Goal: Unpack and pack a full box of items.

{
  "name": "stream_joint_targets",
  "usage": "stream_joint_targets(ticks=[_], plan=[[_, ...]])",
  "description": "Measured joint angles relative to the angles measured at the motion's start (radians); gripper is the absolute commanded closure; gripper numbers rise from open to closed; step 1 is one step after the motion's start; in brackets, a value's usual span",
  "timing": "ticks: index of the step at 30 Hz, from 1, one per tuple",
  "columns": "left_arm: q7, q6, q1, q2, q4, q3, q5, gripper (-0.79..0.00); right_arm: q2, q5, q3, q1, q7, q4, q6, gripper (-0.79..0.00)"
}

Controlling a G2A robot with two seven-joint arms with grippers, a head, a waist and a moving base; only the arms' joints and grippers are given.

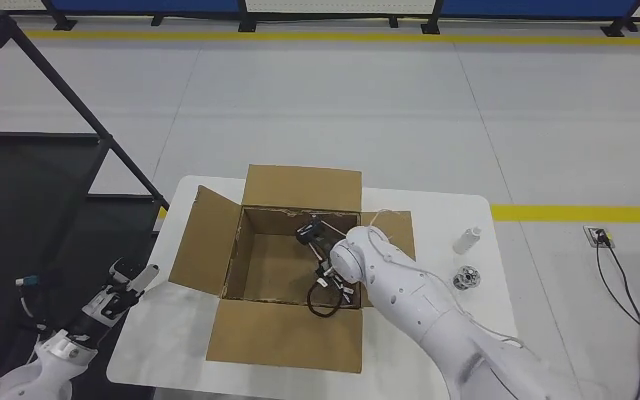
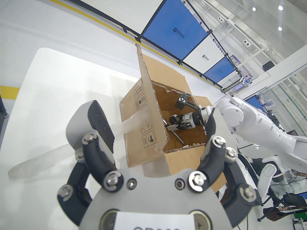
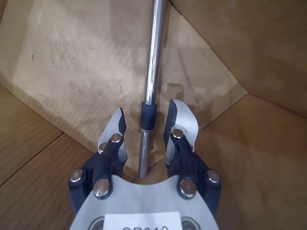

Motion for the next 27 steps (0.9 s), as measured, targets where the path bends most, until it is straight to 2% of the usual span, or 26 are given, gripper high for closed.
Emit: stream_joint_targets(ticks=[4,9,14,15,17,20,27], plan=[[0.0,0.0,0.0,0.0,0.0,0.0,0.0,-0.785,-0.023,0.005,-0.003,0.008,-0.008,0.051,-0.001,-0.339],[0.0,0.0,0.0,0.0,0.0,0.0,0.0,-0.785,-0.049,0.011,-0.005,0.018,-0.016,0.103,-0.012,-0.209],[0.0,0.0,0.0,0.0,0.0,0.0,0.0,-0.785,-0.068,0.013,-0.004,0.025,-0.023,0.144,-0.02,-0.154],[0.0,0.0,0.0,0.0,0.0,0.0,0.0,-0.785,-0.073,0.013,-0.003,0.027,-0.025,0.153,-0.022,-0.123],[0.0,0.0,0.0,0.0,0.0,0.0,0.0,-0.785,-0.079,0.013,-0.002,0.032,-0.029,0.165,-0.025,0.0],[0.0,0.0,0.0,0.0,0.0,0.0,0.0,-0.785,-0.085,0.031,0.013,0.048,-0.038,0.179,-0.045,0.0],[0.0,0.0,0.0,0.0,0.0,0.0,0.0,-0.785,-0.068,0.124,0.084,0.095,-0.045,0.165,-0.188,0.0]])
